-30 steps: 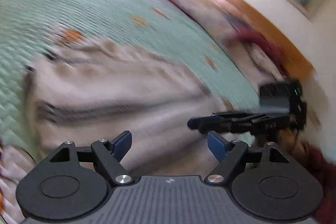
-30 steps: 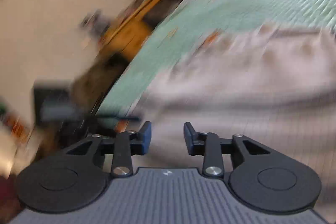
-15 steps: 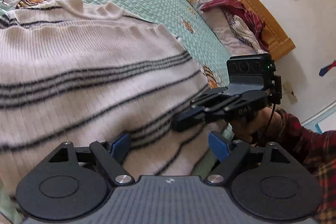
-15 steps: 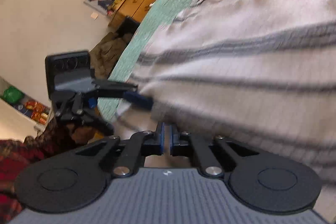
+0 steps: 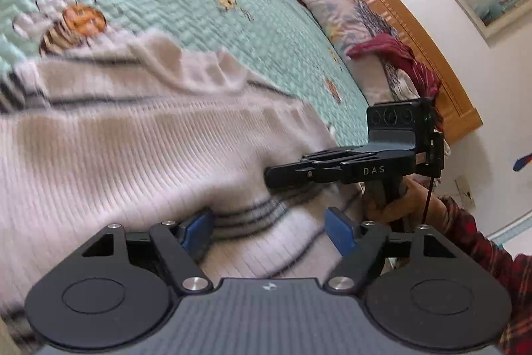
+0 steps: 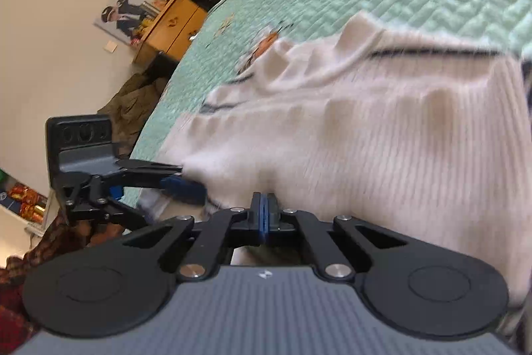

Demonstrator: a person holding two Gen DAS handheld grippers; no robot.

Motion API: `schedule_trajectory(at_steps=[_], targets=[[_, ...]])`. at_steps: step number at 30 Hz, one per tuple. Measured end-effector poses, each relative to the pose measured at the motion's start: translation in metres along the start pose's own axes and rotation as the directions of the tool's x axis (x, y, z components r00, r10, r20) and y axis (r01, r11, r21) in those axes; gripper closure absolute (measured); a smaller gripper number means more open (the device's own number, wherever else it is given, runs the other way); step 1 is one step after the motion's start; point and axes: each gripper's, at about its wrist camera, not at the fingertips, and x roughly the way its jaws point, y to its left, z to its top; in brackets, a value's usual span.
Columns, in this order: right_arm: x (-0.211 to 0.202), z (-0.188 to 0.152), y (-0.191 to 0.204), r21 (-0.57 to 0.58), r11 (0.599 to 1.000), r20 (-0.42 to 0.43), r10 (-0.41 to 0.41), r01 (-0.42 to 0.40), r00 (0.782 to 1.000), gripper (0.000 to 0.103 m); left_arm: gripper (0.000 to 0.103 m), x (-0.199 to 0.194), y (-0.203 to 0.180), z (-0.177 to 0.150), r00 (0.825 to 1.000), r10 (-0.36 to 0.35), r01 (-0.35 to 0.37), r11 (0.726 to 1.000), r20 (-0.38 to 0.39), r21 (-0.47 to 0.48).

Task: Fold clothes
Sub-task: 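Pull the sweater toward the left gripper with the closed right gripper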

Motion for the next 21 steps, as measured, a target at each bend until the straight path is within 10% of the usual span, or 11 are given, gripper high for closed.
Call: schedule_trajectory(at_steps=[10,15,21], targets=[[-0.012,0.03,-0.03,0.138,0.983,0.238,-0.154,0.123,0.959,0.097,0.028,-0.029,0.041,0.022,0.963,0.16,-0.117,0.973,0.216,-0.198],[-0.053,0.005,-0.014,0.127,0.99,0.356,-0.106,0.064,0.928,0.077,0.013,-0.055,0.015,0.007,0.952,0.158,-0.113,0.978,0.261,-0.178],[-0.066,-0.069,0.045,-0.041,0.999,0.154,0.015,-0.009,0.988,0.066,0.006,-0.042,-0.058,-0.045,0.999,-0.02,0.019,0.999,0.045,0.036]])
